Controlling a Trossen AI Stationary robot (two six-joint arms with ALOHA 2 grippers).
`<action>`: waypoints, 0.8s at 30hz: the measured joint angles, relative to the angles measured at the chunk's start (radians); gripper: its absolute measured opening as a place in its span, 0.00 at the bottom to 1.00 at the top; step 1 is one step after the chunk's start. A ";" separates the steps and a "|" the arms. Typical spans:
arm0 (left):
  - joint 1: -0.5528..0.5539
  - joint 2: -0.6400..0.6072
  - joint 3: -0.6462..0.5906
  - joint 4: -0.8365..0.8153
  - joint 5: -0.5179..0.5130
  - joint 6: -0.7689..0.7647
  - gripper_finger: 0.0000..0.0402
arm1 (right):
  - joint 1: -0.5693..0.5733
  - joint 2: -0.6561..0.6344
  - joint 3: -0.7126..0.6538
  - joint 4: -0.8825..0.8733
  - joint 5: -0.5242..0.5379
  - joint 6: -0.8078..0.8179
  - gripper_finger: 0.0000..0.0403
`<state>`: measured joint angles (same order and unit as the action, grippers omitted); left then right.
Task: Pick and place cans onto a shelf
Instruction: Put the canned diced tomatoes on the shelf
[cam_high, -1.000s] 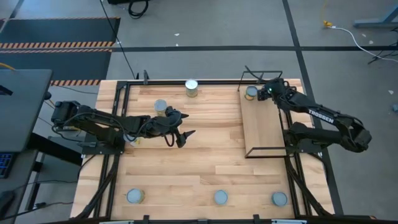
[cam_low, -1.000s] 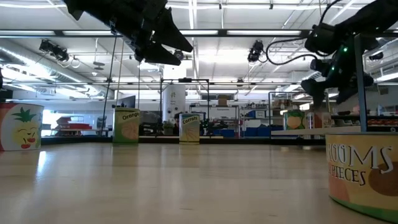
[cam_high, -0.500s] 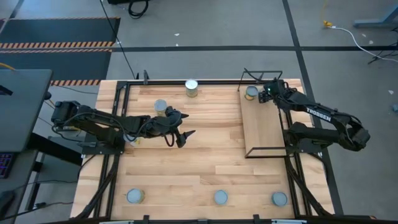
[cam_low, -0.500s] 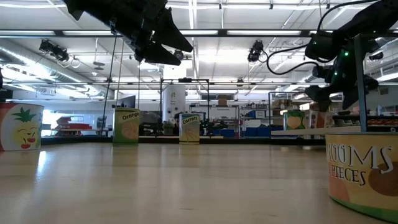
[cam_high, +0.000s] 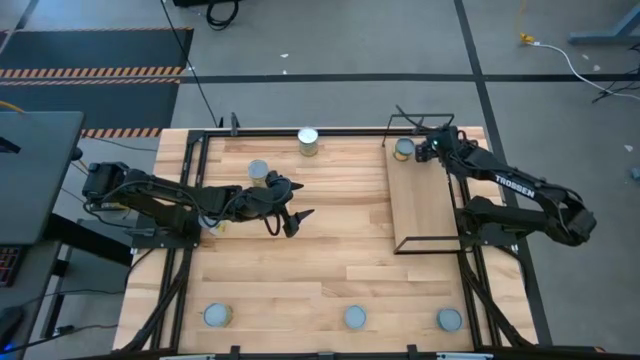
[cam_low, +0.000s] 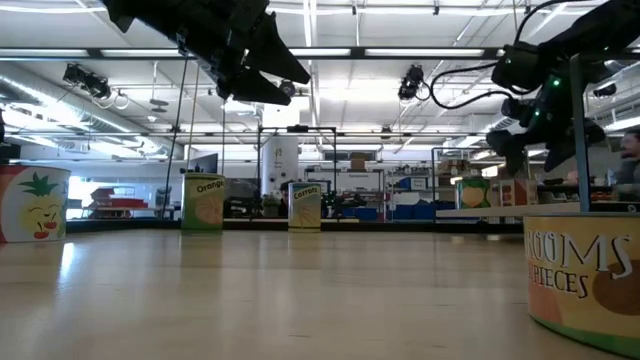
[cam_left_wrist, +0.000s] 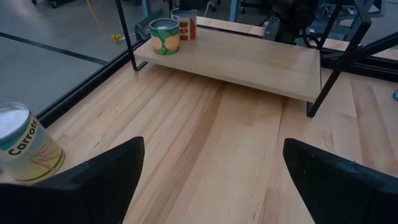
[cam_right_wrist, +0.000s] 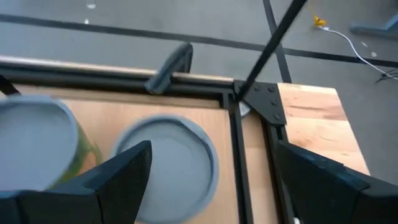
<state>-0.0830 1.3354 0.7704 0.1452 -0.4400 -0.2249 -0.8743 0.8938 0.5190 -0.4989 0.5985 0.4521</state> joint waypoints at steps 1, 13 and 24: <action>0.000 0.000 0.000 0.000 0.000 0.000 0.97 | -0.003 0.007 0.000 0.004 0.000 -0.001 0.86; 0.000 0.000 0.000 0.000 0.000 0.000 0.97 | -0.039 0.100 0.003 -0.002 0.043 0.005 0.86; 0.000 0.000 0.000 0.000 0.000 0.000 0.97 | -0.044 0.085 0.002 -0.019 0.033 0.010 0.86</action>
<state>-0.0826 1.3354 0.7704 0.1452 -0.4401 -0.2251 -0.9180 0.9787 0.5209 -0.5179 0.6319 0.4620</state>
